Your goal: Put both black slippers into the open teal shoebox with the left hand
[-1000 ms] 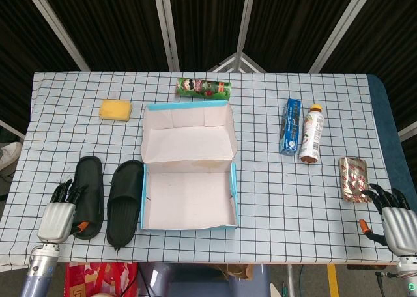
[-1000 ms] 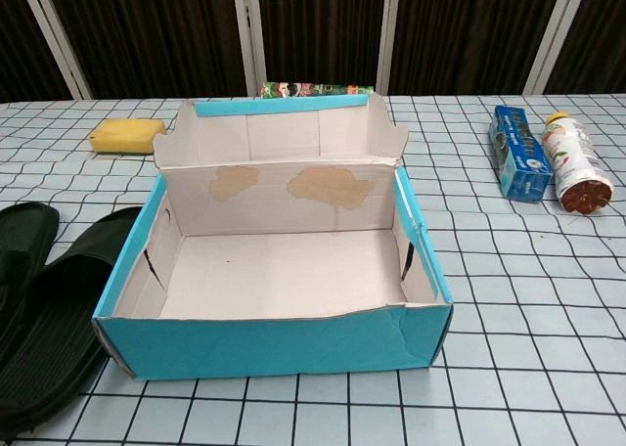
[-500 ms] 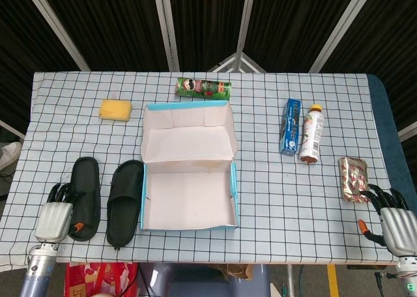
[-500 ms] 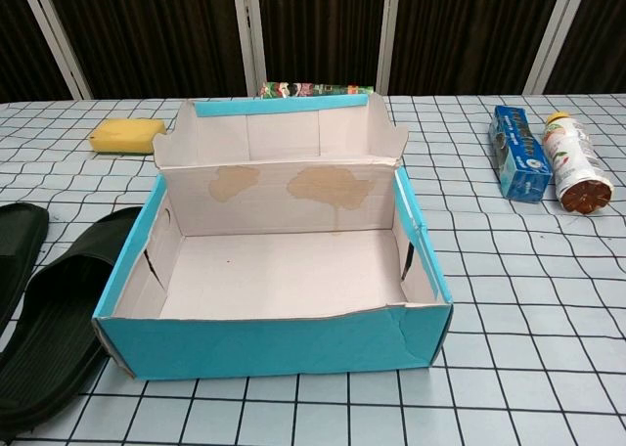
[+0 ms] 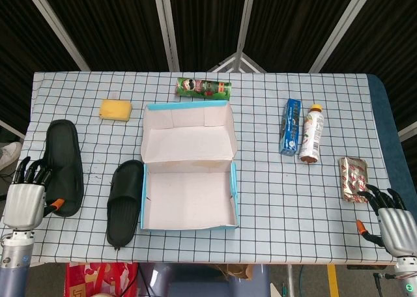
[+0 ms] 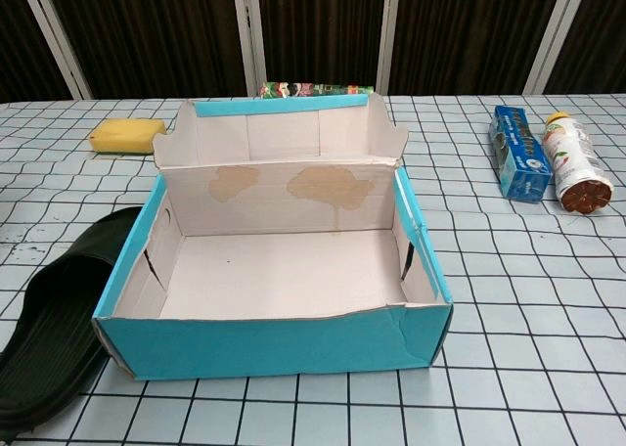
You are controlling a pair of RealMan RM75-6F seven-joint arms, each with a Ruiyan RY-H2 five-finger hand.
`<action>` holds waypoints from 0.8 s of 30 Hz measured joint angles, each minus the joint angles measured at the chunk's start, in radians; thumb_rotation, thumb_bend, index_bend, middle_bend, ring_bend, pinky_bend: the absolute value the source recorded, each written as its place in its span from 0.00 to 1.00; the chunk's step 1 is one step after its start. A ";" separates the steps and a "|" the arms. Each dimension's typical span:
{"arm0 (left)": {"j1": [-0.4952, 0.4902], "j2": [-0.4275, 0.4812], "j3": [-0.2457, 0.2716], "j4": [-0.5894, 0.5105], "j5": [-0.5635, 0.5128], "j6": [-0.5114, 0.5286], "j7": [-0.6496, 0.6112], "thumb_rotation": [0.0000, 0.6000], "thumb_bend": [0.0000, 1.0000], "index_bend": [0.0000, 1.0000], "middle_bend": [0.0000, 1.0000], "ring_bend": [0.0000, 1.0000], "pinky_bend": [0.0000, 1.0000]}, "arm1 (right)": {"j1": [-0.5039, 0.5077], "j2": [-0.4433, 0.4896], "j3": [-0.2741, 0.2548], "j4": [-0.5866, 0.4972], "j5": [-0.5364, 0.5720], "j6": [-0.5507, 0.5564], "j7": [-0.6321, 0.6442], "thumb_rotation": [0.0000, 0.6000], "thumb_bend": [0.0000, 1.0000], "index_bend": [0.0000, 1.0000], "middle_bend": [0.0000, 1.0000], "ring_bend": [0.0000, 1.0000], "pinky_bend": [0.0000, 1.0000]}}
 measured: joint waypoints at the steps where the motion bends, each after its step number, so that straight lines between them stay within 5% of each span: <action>1: -0.011 0.023 -0.007 -0.026 0.020 0.001 0.009 1.00 0.35 0.59 0.57 0.19 0.10 | 0.000 0.000 0.000 0.000 -0.001 -0.001 0.002 1.00 0.36 0.24 0.16 0.20 0.09; 13: -0.297 0.246 -0.093 -0.215 0.480 -0.140 0.321 1.00 0.36 0.58 0.57 0.19 0.12 | 0.002 0.002 -0.001 0.002 0.004 -0.005 0.009 1.00 0.36 0.24 0.16 0.20 0.09; 18: -0.434 0.307 -0.100 -0.235 0.674 -0.310 0.431 1.00 0.37 0.58 0.58 0.19 0.13 | -0.001 0.004 -0.002 0.000 0.002 0.001 0.014 1.00 0.36 0.24 0.16 0.20 0.09; 24: -0.534 0.347 -0.090 -0.266 0.727 -0.555 0.522 1.00 0.38 0.59 0.59 0.19 0.13 | -0.002 0.005 -0.003 0.001 -0.001 0.003 0.020 1.00 0.36 0.24 0.16 0.20 0.09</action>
